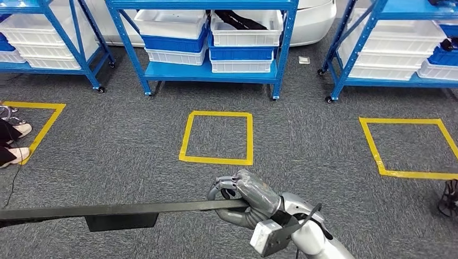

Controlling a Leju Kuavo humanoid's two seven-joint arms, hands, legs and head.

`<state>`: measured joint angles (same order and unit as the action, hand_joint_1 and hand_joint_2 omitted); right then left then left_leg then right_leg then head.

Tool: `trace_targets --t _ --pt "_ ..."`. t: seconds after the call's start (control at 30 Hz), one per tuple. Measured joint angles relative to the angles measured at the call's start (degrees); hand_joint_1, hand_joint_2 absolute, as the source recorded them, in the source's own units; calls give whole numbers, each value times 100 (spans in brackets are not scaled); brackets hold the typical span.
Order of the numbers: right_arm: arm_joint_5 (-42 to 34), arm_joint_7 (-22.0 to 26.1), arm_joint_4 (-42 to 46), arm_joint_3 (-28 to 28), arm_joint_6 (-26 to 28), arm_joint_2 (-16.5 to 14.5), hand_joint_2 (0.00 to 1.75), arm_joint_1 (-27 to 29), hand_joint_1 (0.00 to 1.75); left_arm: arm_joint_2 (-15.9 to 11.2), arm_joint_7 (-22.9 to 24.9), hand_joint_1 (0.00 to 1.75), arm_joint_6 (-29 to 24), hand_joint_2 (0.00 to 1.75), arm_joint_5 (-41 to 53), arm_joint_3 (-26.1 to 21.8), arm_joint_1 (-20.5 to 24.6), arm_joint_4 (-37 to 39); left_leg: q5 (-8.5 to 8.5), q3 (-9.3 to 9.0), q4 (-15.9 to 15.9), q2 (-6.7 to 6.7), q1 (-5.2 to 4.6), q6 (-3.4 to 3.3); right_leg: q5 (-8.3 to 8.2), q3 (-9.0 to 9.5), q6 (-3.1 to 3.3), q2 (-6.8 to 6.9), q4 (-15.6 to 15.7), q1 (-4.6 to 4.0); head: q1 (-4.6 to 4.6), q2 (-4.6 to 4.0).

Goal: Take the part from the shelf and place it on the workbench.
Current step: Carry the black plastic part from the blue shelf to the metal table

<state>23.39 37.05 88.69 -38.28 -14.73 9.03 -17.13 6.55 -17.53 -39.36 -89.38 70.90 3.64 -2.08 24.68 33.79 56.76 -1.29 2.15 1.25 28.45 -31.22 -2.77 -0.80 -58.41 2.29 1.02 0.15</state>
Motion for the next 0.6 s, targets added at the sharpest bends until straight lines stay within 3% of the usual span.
trace_targets --t 0.1,0.13,0.23,0.27,0.3,0.33,0.43,0.5,0.6 --pt "-3 0 6 0 0 3 175 -6 175 4 21 0 -22 175 -4 1 -9 -8 68 64 109 27 55 57 -47 -37 167 26 -28 -10 37 0" --pt "-4 0 6 1 0 2 175 -9 175 3 34 0 -26 175 -4 2 -10 -12 210 150 309 53 62 62 -65 -48 204 40 -25 -15 46 0" --pt "-4 0 4 -2 -1 2 175 -9 175 1 88 0 -37 175 2 9 -11 -28 826 669 1462 101 40 52 -87 -99 262 98 -27 -85 60 0" --pt "-3 0 4 -3 -1 2 175 -9 175 2 114 0 -40 175 4 16 -14 -31 908 785 1719 103 30 35 -90 -112 268 120 -28 -113 60 0" --pt "-3 0 3 -5 -2 1 175 -9 175 3 145 0 -43 175 7 28 -17 -33 866 781 1737 105 14 2 -91 -116 272 143 -28 -137 60 0" --pt "-3 0 3 -6 -4 -3 175 -12 175 7 181 0 -46 175 14 45 -18 -35 724 653 1514 114 -9 -47 -90 -114 272 165 -28 -157 59 0" --pt "-5 5 3 -8 -16 -30 175 -45 175 21 278 0 -57 175 57 101 -8 -37 287 49 413 268 -125 -237 -89 -96 266 227 -27 -203 49 0" --pt "-8 11 3 -11 -27 -53 175 -71 175 42 319 0 -67 175 72 127 0 -37 251 -47 192 323 -192 -287 -85 -94 247 277 -20 -211 56 0" --pt "-11 15 3 -17 -42 -81 175 -112 175 77 374 0 -78 175 92 152 -1 -37 170 -77 82 234 -184 -334 -36 -115 190 305 -69 -214 64 0"
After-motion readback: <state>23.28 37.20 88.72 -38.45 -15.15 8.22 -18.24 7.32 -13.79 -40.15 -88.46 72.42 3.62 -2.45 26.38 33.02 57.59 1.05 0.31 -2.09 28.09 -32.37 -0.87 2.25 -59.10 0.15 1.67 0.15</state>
